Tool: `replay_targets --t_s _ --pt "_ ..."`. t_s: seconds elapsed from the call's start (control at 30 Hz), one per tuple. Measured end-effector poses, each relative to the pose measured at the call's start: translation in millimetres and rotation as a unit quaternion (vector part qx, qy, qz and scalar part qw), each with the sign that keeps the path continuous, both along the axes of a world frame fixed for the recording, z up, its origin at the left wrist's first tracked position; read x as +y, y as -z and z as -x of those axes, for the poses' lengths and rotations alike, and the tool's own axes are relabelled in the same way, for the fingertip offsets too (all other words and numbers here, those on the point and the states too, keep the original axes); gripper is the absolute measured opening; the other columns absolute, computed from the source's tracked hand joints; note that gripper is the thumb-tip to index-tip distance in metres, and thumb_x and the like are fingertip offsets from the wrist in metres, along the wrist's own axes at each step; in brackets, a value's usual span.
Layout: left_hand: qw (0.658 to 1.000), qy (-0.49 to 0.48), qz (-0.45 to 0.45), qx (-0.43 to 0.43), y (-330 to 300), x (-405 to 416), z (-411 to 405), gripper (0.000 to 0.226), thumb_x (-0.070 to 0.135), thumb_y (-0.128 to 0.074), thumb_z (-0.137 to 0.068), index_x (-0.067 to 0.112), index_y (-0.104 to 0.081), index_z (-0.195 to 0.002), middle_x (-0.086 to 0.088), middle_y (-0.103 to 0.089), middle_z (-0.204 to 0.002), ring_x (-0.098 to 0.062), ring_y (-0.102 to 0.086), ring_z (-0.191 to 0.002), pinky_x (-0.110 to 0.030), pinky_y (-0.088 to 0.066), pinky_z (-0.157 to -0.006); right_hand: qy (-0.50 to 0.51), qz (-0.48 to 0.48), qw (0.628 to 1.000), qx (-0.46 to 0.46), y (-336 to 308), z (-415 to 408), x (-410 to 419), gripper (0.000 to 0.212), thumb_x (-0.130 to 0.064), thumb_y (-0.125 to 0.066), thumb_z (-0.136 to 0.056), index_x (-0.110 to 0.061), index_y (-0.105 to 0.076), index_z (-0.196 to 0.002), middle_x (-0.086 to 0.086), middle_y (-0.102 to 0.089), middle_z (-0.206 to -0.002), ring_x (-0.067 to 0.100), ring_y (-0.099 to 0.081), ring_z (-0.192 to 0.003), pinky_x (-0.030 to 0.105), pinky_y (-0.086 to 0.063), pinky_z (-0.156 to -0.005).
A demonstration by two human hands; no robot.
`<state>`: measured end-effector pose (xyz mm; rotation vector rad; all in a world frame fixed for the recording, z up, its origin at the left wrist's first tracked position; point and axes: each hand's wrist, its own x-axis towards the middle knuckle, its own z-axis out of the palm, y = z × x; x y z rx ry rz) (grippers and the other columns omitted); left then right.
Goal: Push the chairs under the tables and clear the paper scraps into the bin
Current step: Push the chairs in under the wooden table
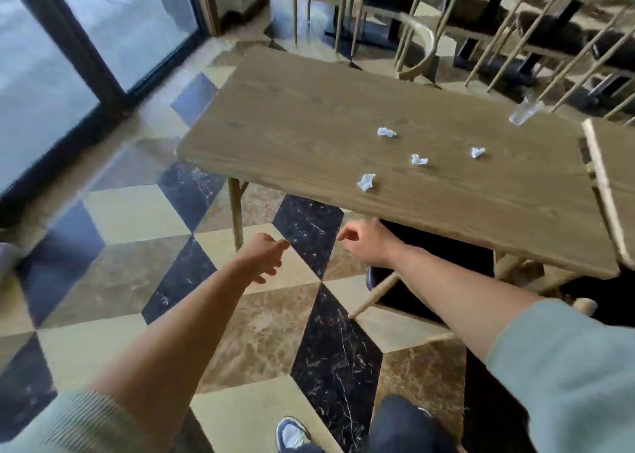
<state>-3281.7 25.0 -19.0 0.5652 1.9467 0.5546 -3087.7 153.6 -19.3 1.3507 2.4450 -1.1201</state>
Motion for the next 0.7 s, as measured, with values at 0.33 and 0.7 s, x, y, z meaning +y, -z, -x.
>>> replay_targets --t_s 0.33,0.7 --pt "0.998 -0.044 -0.038 0.037 -24.2 -5.6 257.1 0.020 0.019 -0.051 -0.097 0.005 -0.064 -0.102 -0.018 -0.074 -0.101 -0.032 -0.071 -0.085 -0.046 -0.059 -0.081 -0.121 -0.047 0.991 0.039 -45.0 286.4 12.8 0.022 -0.020 -0.060 -0.092 -0.018 -0.073 -0.109 0.001 -0.072 -0.104 0.018 -0.064 -0.093 0.024 -0.043 -0.076" --pt "0.997 -0.010 0.003 0.076 -34.6 107.3 552.1 0.019 0.021 -0.050 -0.099 0.007 -0.063 -0.093 -0.027 -0.071 -0.107 -0.029 -0.063 -0.082 -0.038 -0.049 -0.071 -0.012 0.022 0.996 0.080 -4.3 562.4 128.7 0.021 -0.018 -0.061 -0.091 -0.018 -0.075 -0.106 0.003 -0.075 -0.110 0.020 -0.067 -0.102 0.024 -0.049 -0.085"
